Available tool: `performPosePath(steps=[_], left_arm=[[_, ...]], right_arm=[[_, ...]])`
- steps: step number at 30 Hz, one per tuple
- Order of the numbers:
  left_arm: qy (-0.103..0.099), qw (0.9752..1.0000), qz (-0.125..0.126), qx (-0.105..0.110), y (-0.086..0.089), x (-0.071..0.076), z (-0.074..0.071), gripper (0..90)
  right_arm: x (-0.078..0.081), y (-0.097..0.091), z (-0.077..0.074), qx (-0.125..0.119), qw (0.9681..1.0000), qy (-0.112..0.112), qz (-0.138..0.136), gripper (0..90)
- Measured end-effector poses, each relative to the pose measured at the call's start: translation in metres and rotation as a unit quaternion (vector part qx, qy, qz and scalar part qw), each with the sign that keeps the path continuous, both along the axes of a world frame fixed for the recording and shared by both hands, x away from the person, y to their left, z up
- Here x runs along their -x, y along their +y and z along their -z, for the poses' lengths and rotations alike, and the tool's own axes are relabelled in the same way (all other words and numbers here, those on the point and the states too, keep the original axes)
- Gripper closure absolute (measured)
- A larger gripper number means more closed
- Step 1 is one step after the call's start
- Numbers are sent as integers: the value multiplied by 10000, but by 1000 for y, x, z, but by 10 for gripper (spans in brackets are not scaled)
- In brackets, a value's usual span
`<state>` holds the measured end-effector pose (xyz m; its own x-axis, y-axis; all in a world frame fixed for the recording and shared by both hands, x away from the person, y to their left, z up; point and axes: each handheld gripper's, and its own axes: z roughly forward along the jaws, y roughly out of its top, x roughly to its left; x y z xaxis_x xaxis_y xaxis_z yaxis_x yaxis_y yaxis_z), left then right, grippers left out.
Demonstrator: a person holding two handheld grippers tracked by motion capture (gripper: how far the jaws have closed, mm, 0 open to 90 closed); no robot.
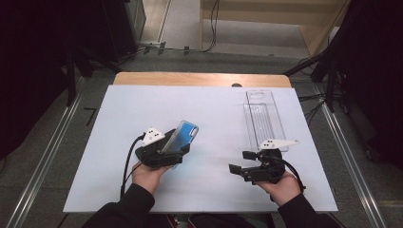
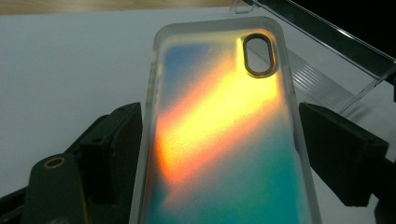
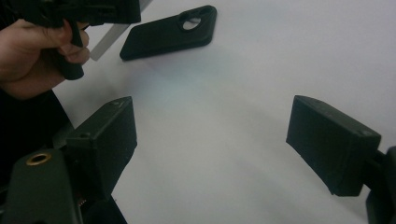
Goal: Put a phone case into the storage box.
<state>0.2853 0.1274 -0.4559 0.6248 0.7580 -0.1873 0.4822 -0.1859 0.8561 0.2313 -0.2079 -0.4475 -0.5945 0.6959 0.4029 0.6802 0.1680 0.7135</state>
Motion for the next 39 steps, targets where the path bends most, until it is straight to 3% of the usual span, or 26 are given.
performPosePath(steps=[3, 8, 20, 30, 37, 39], left_arm=[[-95, 9999, -101, 17, -4, 3, 1, 171], [-315, 9993, -181, 25, -10, 8, 6, 171], [-396, 9983, -297, 300, -15, 14, 14, 172], [-680, 9971, -275, 186, -24, 18, 14, 172], [-824, 9954, -373, 324, -26, 19, 14, 171], [-830, 9952, -376, 344, -27, 20, 15, 171]], right_arm=[[-3, 6, -2, 110, 9998, -149, 104, 142], [-8, 12, -3, 90, 9997, -84, 191, 142], [-21, 25, -8, 70, 9998, -153, 146, 143], [-34, 34, -15, -190, 9996, -81, 196, 146], [-44, 39, -19, -321, 9991, -65, 280, 149], [-46, 41, -21, -297, 9992, -30, 266, 210]])
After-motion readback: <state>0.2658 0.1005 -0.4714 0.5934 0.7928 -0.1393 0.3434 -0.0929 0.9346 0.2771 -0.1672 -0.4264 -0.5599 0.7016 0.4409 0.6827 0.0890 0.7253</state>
